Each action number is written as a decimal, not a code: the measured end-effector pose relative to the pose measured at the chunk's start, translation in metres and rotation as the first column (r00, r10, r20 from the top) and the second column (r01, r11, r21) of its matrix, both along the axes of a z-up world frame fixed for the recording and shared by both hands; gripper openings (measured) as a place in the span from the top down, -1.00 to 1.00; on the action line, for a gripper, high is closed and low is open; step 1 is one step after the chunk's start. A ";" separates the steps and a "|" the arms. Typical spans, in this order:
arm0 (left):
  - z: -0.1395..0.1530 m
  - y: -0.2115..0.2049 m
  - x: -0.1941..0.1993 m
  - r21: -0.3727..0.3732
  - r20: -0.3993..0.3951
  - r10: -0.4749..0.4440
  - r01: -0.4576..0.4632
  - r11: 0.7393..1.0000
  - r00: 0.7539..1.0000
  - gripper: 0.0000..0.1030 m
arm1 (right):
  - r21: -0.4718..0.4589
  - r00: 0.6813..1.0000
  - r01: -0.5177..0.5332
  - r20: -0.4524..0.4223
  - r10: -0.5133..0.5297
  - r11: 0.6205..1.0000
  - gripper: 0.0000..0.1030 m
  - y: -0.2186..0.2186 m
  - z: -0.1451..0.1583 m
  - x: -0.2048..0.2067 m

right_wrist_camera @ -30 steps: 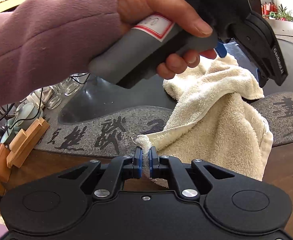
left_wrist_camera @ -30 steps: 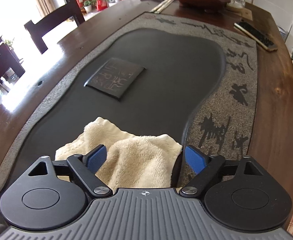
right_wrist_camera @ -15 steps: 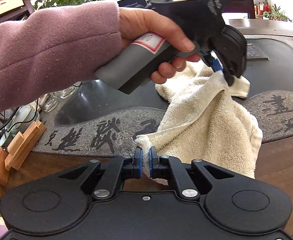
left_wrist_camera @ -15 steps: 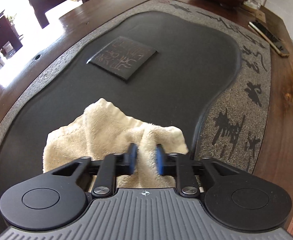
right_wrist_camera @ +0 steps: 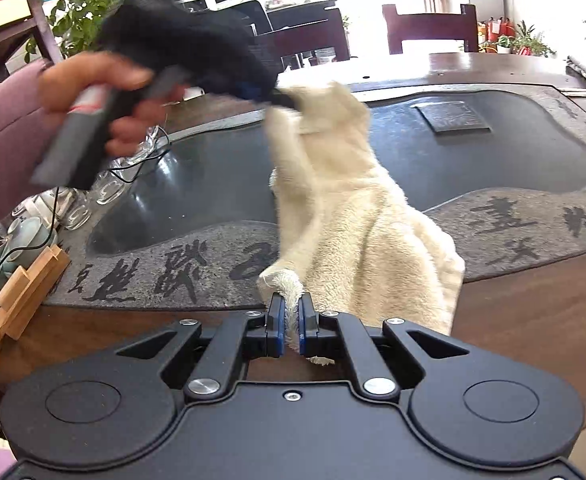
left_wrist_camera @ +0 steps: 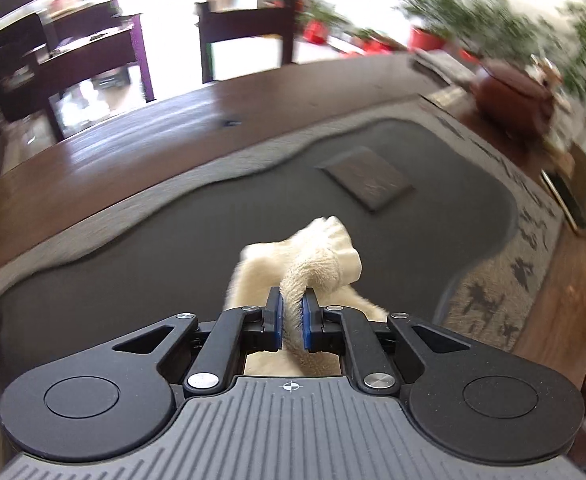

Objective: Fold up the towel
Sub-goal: 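Lift the towel with both grippers and shake it open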

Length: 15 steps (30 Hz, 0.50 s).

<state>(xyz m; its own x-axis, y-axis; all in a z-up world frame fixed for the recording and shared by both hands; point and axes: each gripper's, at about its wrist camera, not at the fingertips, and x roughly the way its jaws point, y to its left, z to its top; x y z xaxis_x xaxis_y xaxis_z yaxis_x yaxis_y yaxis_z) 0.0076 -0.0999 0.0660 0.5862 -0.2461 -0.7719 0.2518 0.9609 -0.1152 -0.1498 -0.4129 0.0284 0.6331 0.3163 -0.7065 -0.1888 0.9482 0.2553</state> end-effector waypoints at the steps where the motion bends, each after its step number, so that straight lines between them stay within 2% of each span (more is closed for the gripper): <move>1: 0.000 0.009 -0.006 -0.013 -0.002 0.025 -0.025 1.000 1.000 0.83 | -0.004 1.000 0.001 0.000 -0.001 1.000 0.86 0.000 -0.001 -0.001; 7: -0.009 0.064 -0.053 -0.109 -0.050 0.185 -0.189 0.976 0.982 0.84 | -0.036 1.000 -0.014 -0.004 0.014 0.999 0.86 -0.005 -0.011 -0.019; 12: -0.025 0.093 -0.102 -0.142 -0.103 0.262 -0.275 0.951 0.960 0.84 | -0.072 0.998 -0.055 -0.033 0.053 0.996 0.87 -0.024 -0.014 -0.024; 15: -0.037 0.099 -0.120 -0.139 -0.138 0.264 -0.283 0.949 0.955 0.84 | -0.091 0.996 -0.076 -0.055 0.072 0.993 0.87 -0.040 -0.018 -0.023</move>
